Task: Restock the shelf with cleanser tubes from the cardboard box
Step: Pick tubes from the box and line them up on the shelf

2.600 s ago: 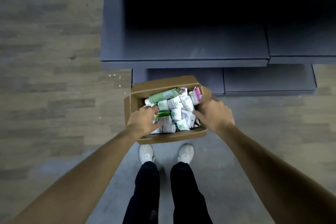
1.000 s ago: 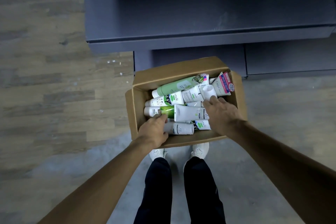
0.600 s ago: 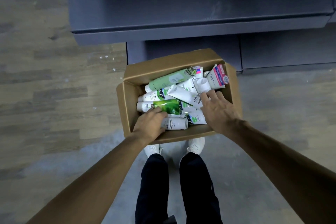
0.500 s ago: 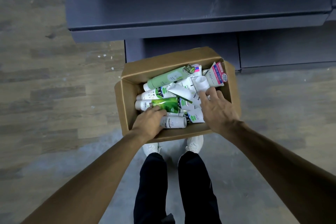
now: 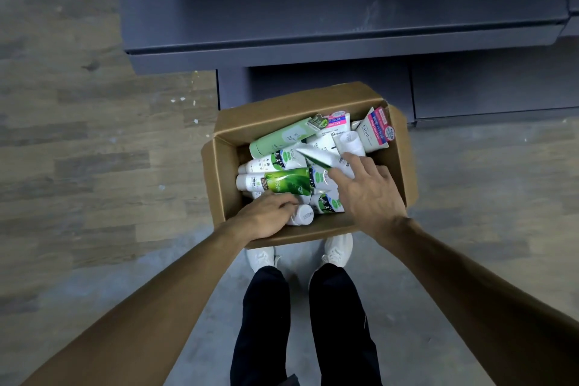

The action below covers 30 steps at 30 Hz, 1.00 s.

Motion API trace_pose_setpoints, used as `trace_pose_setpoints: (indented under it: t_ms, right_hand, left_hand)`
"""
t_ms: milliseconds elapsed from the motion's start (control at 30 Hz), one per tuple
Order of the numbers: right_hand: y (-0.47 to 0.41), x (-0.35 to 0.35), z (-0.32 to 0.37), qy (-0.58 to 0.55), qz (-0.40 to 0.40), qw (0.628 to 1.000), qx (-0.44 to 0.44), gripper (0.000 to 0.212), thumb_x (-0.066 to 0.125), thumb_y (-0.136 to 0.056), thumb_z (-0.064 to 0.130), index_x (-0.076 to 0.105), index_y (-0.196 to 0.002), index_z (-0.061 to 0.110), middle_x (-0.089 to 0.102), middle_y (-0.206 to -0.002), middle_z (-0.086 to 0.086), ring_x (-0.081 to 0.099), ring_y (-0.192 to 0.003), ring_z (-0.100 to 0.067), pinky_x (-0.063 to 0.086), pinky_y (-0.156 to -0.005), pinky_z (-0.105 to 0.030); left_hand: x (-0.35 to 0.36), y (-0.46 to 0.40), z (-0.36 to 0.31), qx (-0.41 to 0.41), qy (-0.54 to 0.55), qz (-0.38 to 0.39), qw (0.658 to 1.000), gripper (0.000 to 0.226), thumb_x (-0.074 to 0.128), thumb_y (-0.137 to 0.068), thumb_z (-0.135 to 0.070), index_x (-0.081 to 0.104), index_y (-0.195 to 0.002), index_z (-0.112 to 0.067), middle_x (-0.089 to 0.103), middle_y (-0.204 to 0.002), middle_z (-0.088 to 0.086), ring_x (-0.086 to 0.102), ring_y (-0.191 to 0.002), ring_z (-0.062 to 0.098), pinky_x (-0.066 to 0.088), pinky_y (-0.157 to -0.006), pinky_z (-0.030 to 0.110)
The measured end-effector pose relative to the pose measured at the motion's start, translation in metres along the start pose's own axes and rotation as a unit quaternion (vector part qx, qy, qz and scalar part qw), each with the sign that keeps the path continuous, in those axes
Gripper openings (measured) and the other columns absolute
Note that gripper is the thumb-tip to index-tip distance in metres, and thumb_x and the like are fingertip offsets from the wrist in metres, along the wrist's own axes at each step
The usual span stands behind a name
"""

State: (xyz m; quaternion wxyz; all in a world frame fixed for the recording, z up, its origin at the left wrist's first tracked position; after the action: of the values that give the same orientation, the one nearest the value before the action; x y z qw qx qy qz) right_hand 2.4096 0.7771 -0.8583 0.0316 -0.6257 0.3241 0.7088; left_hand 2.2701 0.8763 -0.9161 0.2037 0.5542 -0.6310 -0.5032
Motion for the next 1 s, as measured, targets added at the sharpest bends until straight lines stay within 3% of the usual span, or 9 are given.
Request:
trace_pose_setpoints:
  t_ms: [100, 233, 300, 367, 433, 567, 700, 833, 1000]
  right_hand:
    - [-0.007, -0.003, -0.006, 0.005, -0.019, 1.0, 0.016, 0.044, 0.068, -0.084, 0.011, 0.047, -0.121, 0.024, 0.05, -0.131, -0.009, 0.056, -0.106, -0.029, 0.049, -0.08, -0.04]
    - [-0.017, -0.009, -0.009, -0.035, -0.025, 0.998, 0.047, 0.043, 0.064, -0.09, 0.012, 0.038, -0.124, 0.021, 0.057, -0.114, -0.005, 0.061, -0.095, -0.025, 0.054, -0.072, -0.035]
    - [-0.018, -0.009, -0.011, -0.08, -0.023, 0.994, 0.071, 0.046, 0.062, -0.092, 0.014, 0.033, -0.127, 0.022, 0.059, -0.112, -0.002, 0.063, -0.097, -0.023, 0.053, -0.068, -0.034]
    - [-0.016, -0.01, -0.016, -0.151, -0.018, 0.983, 0.099, 0.046, 0.061, -0.093, 0.016, 0.032, -0.127, 0.023, 0.059, -0.115, 0.0, 0.063, -0.101, -0.023, 0.056, -0.07, -0.037]
    - [-0.011, -0.011, -0.02, -0.206, -0.001, 0.972, 0.114, 0.046, 0.062, -0.093, 0.019, 0.032, -0.128, 0.024, 0.058, -0.119, 0.0, 0.062, -0.106, -0.023, 0.058, -0.077, -0.042]
    - [0.001, -0.02, -0.024, -0.226, 0.018, 0.967, 0.117, 0.053, 0.062, -0.093, 0.023, 0.031, -0.136, 0.025, 0.056, -0.129, 0.001, 0.059, -0.114, -0.023, 0.055, -0.087, -0.042]
    - [0.01, -0.027, -0.034, -0.281, 0.02, 0.949, 0.143, 0.052, 0.057, -0.097, 0.026, 0.031, -0.142, 0.021, 0.051, -0.138, -0.001, 0.057, -0.119, -0.027, 0.05, -0.093, -0.045]
    - [0.01, -0.026, -0.047, -0.407, -0.008, 0.899, 0.16, 0.046, 0.063, -0.094, 0.021, 0.042, -0.135, 0.019, 0.061, -0.127, -0.003, 0.061, -0.111, -0.024, 0.05, -0.09, -0.035]
    - [0.008, -0.022, -0.045, -0.625, -0.002, 0.761, 0.177, 0.043, 0.067, -0.089, -0.001, 0.046, -0.125, 0.009, 0.063, -0.109, -0.004, 0.064, -0.095, -0.022, 0.055, -0.073, -0.019]
  left_hand:
    - [-0.003, 0.0, -0.004, -0.021, 0.043, -0.01, 0.999, 0.028, 0.034, -0.099, -0.054, 0.058, -0.095, -0.038, 0.057, -0.117, -0.003, 0.052, -0.111, 0.019, 0.041, -0.097, 0.034]
    - [-0.016, 0.002, 0.007, -0.077, 0.078, -0.07, 0.991, 0.012, 0.062, -0.09, -0.033, 0.062, -0.09, -0.021, 0.06, -0.109, 0.0, 0.057, -0.099, 0.019, 0.047, -0.081, 0.03]
    - [-0.023, 0.01, 0.017, -0.107, 0.125, -0.083, 0.983, 0.019, 0.074, -0.079, -0.024, 0.063, -0.095, -0.02, 0.058, -0.11, 0.0, 0.057, -0.098, 0.018, 0.047, -0.076, 0.027]
    - [-0.027, 0.02, 0.025, -0.137, 0.163, -0.042, 0.976, 0.036, 0.077, -0.075, -0.018, 0.061, -0.107, -0.02, 0.057, -0.11, 0.003, 0.057, -0.098, 0.02, 0.047, -0.073, 0.026]
    - [-0.028, 0.037, 0.024, -0.156, 0.204, 0.042, 0.966, 0.029, 0.072, -0.08, -0.008, 0.056, -0.103, -0.019, 0.059, -0.1, 0.007, 0.059, -0.09, 0.022, 0.05, -0.072, 0.032]
    - [-0.031, 0.058, 0.009, -0.137, 0.194, 0.146, 0.961, 0.04, 0.065, -0.077, 0.01, 0.055, -0.106, -0.015, 0.061, -0.106, 0.009, 0.059, -0.109, 0.028, 0.048, -0.101, 0.044]
    - [-0.042, 0.055, -0.003, -0.089, 0.211, 0.102, 0.968, 0.077, 0.07, -0.065, 0.009, 0.05, -0.134, -0.019, 0.052, -0.13, 0.004, 0.053, -0.123, 0.03, 0.046, -0.104, 0.048]
    - [-0.055, 0.049, -0.023, -0.008, 0.251, 0.02, 0.968, 0.06, 0.072, -0.073, 0.005, 0.055, -0.118, -0.031, 0.055, -0.12, 0.002, 0.056, -0.113, 0.023, 0.046, -0.1, 0.037]
    - [-0.056, 0.049, -0.045, 0.049, 0.329, -0.028, 0.943, 0.044, 0.081, -0.069, -0.011, 0.063, -0.105, -0.027, 0.065, -0.1, -0.001, 0.063, -0.099, 0.021, 0.048, -0.094, 0.039]
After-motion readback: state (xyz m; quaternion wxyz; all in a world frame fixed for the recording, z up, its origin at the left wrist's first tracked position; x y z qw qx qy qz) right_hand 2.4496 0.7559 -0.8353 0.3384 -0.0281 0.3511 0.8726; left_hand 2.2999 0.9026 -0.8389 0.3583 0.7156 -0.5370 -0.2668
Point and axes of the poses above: each hand's wrist, its own y-axis away from the middle knuckle, its own x-axis out of the palm, z = x × y, the point moved 8 cm from there along -y, towards the middle knuckle
